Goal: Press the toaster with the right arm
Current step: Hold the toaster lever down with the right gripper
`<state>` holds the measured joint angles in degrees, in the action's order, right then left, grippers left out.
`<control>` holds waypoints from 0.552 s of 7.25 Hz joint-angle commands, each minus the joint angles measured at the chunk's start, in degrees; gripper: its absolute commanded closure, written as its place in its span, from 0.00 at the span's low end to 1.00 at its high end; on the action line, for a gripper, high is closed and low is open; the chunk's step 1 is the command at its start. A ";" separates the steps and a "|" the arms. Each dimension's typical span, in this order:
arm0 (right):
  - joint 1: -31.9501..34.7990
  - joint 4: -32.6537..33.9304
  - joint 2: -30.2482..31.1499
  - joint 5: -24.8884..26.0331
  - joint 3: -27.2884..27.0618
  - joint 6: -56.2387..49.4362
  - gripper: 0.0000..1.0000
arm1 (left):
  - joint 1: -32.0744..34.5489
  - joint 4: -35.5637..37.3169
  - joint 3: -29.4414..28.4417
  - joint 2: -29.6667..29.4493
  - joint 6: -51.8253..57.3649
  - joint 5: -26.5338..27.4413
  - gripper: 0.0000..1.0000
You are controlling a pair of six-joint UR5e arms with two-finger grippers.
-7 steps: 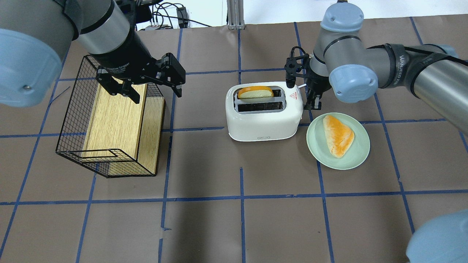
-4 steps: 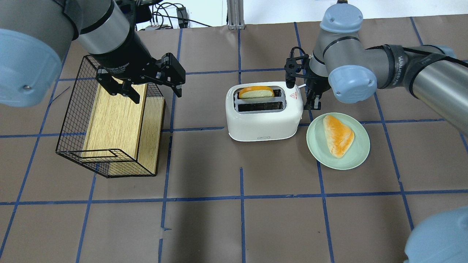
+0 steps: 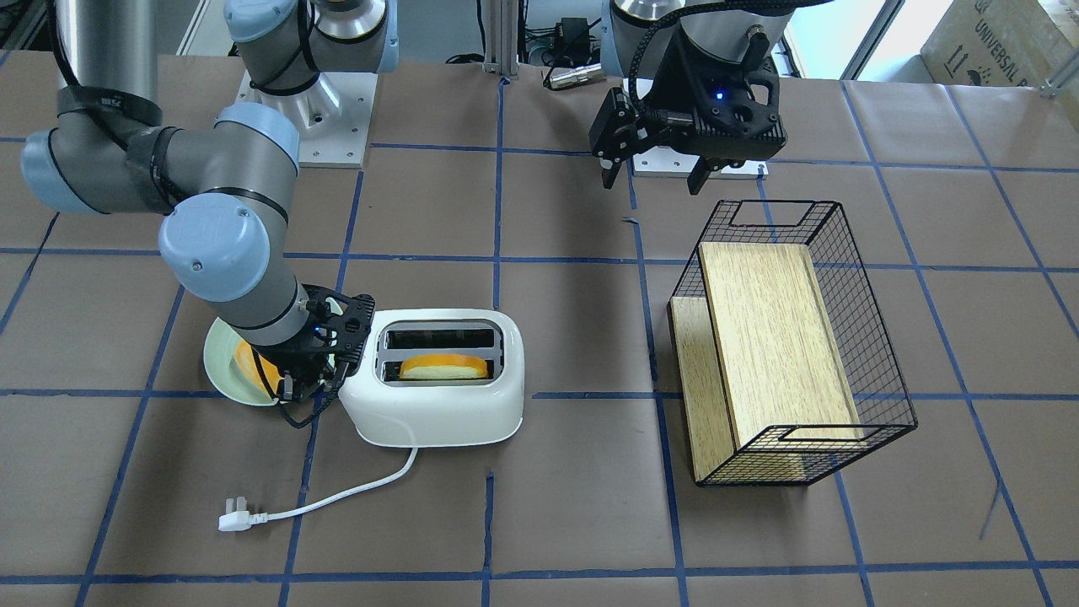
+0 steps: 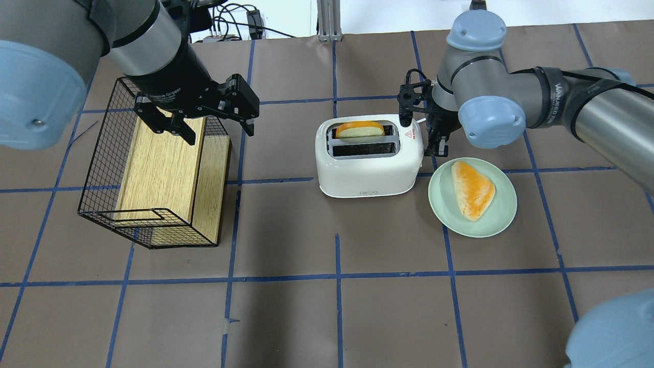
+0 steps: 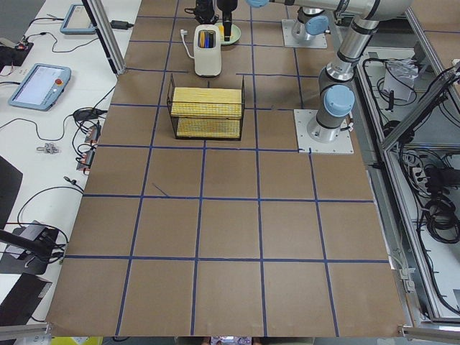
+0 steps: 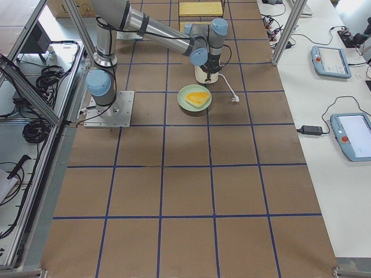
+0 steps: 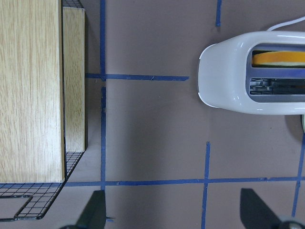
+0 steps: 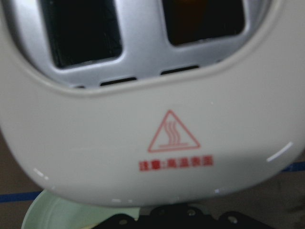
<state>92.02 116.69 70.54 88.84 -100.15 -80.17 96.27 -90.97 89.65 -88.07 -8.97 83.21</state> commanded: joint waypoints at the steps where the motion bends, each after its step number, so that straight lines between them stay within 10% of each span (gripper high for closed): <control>1: 0.00 0.39 0.38 0.54 0.74 0.19 0.86 | 0.05 0.00 0.00 0.00 0.00 0.02 0.00; 3: -0.61 -0.57 1.00 1.42 2.67 10.13 0.13 | 0.05 0.00 0.00 0.00 0.00 0.02 0.00; 4: -0.61 -4.76 2.05 3.08 5.03 13.87 0.03 | 0.05 0.00 0.00 0.00 0.00 -0.07 0.00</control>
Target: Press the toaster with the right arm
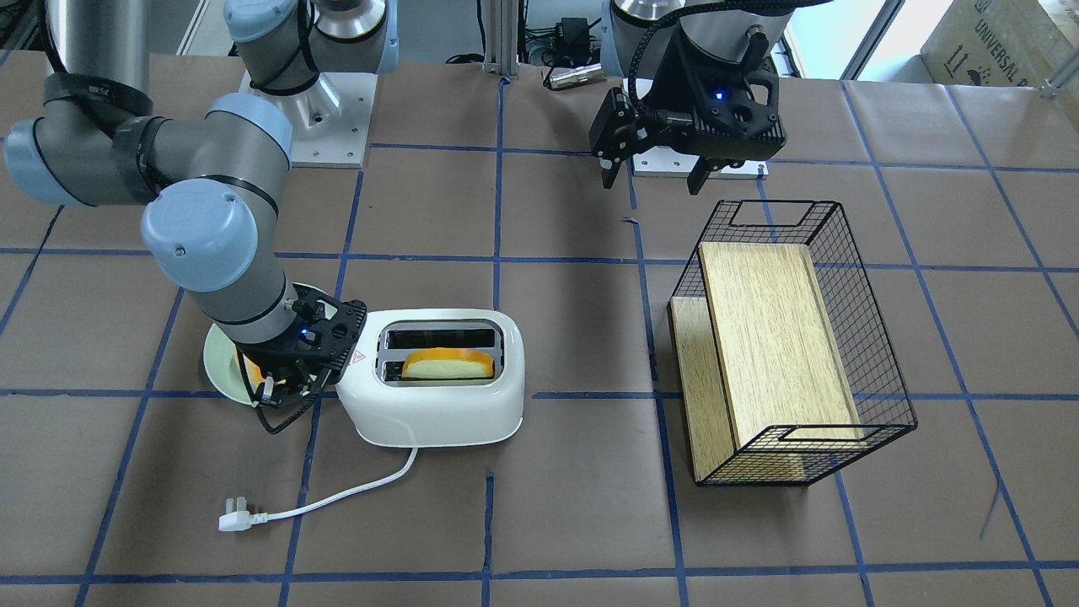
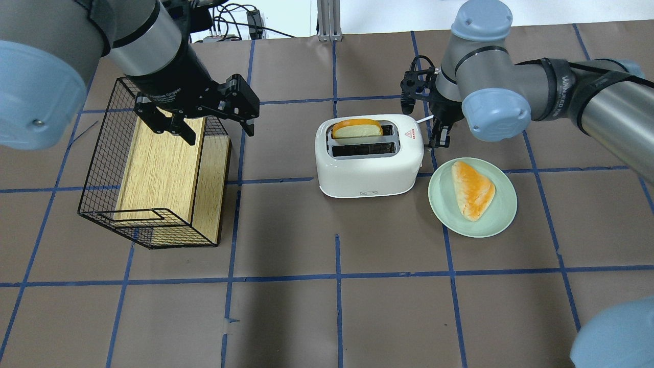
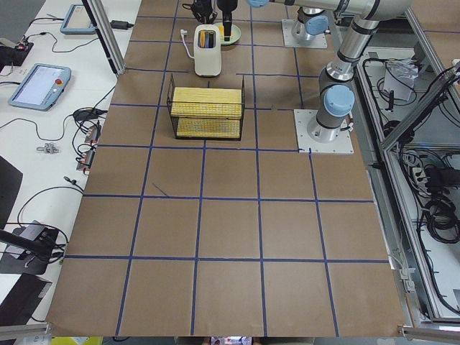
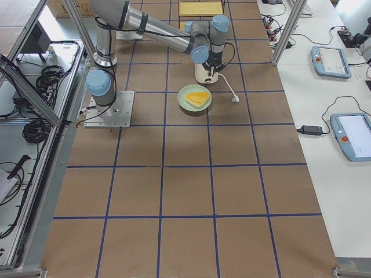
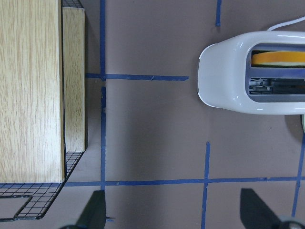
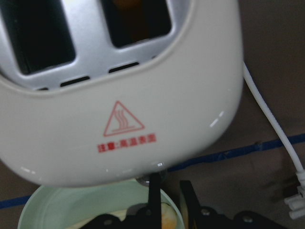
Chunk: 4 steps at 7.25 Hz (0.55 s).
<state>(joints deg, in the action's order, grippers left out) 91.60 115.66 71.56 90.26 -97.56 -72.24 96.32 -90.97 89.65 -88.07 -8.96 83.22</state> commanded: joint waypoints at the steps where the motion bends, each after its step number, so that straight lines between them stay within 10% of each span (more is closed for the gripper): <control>1: -0.45 -10.13 2.26 1.84 5.59 10.14 0.01 | 0.01 0.00 0.00 0.00 0.00 -0.07 0.00; 4: -0.36 -26.34 10.60 6.22 10.90 44.86 0.00 | -0.08 0.00 0.00 0.00 0.00 0.02 0.00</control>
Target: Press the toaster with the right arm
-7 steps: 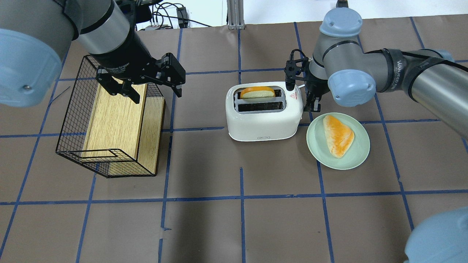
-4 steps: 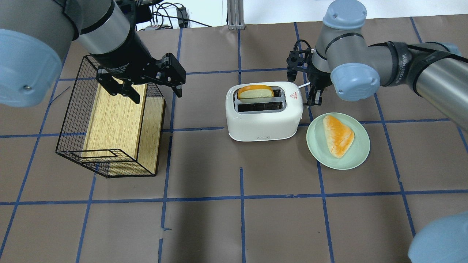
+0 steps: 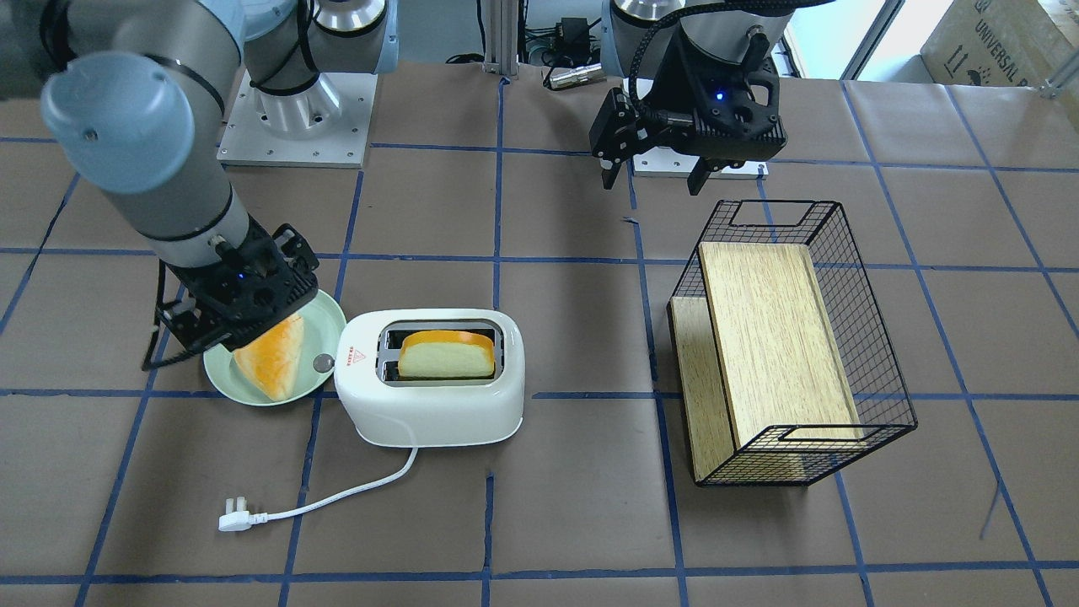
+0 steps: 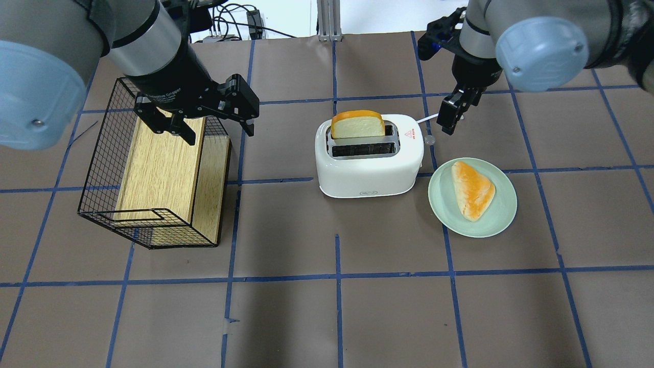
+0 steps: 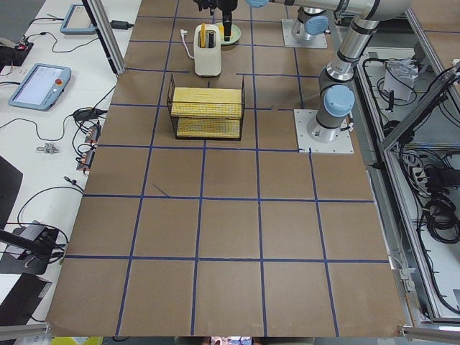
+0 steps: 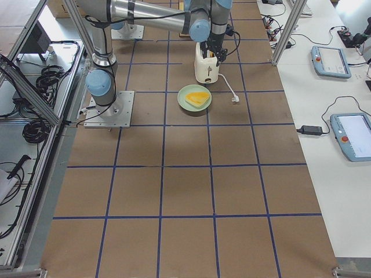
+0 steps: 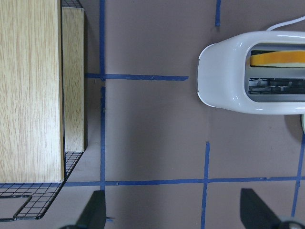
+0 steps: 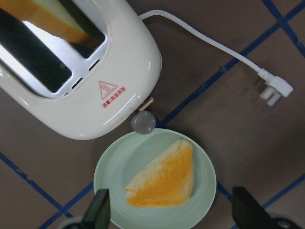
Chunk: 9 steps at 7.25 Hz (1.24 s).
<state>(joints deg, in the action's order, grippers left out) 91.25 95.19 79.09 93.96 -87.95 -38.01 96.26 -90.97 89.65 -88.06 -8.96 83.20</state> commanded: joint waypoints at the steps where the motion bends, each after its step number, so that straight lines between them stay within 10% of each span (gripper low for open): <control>1: -0.19 -7.98 5.70 2.71 1.37 12.94 0.00 | 0.07 0.00 0.00 0.00 0.00 -0.05 0.00; 9: -2.04 -13.19 9.42 -0.62 -0.64 25.08 0.01 | 0.07 0.00 0.00 0.00 0.09 -0.05 0.00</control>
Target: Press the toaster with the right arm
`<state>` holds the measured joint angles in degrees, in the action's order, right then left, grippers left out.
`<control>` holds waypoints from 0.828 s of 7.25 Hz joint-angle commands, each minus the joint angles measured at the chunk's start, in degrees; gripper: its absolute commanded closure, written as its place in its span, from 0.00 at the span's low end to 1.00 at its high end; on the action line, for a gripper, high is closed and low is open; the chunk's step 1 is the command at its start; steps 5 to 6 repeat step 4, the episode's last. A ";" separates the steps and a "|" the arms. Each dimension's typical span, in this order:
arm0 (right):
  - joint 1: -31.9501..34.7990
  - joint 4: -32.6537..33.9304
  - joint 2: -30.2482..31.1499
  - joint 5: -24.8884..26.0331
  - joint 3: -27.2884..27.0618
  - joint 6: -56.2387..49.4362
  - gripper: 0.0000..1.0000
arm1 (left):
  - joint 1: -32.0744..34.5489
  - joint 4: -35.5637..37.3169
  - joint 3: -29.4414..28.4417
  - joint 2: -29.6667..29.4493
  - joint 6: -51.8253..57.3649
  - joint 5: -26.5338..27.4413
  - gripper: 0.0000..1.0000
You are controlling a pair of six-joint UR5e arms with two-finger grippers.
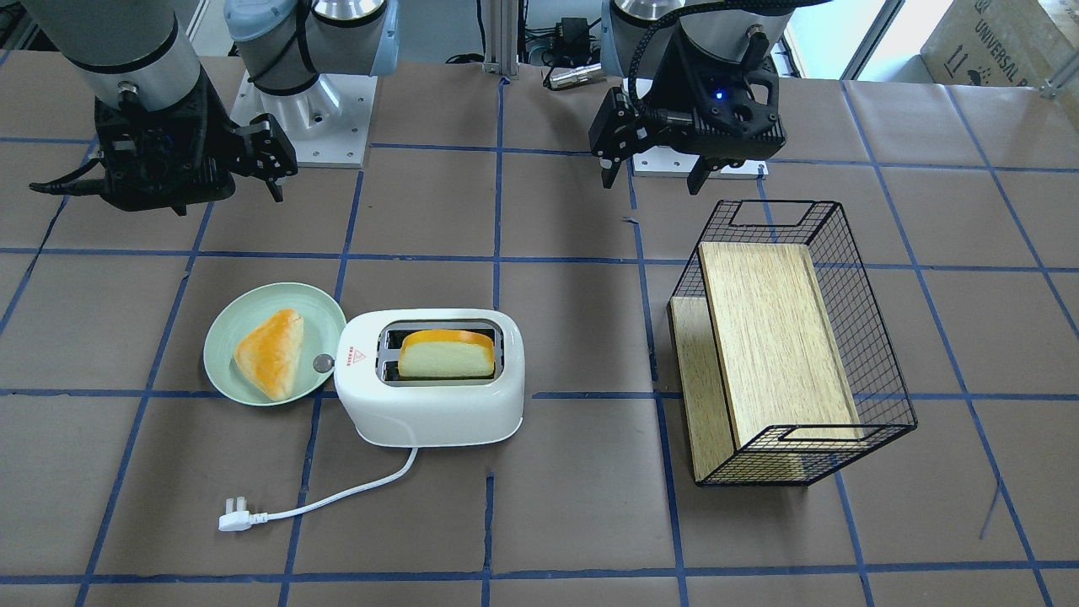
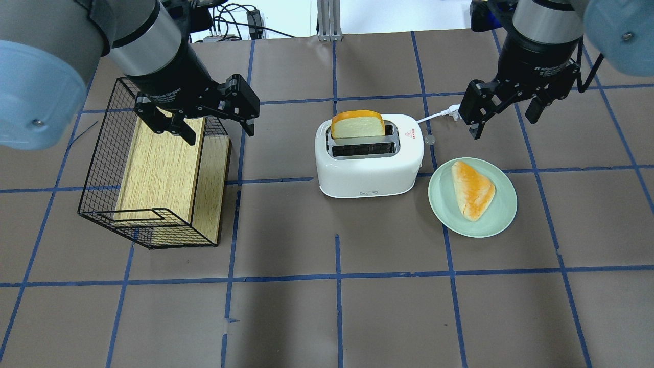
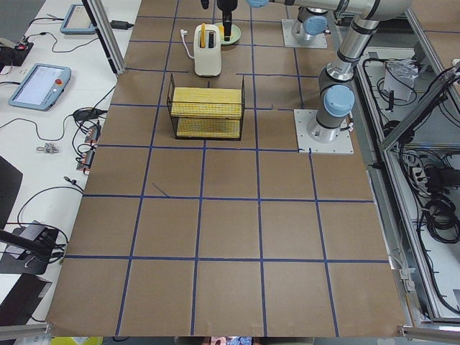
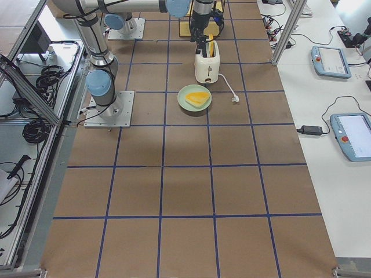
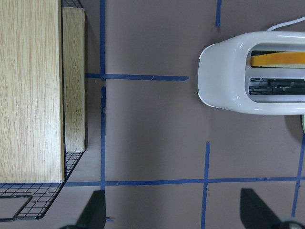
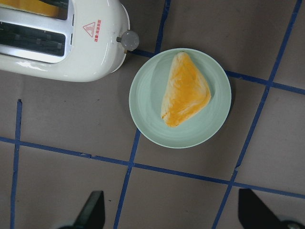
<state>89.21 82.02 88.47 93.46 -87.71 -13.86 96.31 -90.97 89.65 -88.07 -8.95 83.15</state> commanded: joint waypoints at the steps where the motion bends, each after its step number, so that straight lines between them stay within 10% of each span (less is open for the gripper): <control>1: 0.34 -0.02 0.65 -1.33 -1.15 4.51 0.01 | 0.02 0.00 0.00 0.00 -0.02 0.08 0.00; 6: 0.44 1.82 0.22 -1.52 -1.32 4.10 0.01 | 0.02 0.00 0.00 0.00 -0.02 0.08 0.00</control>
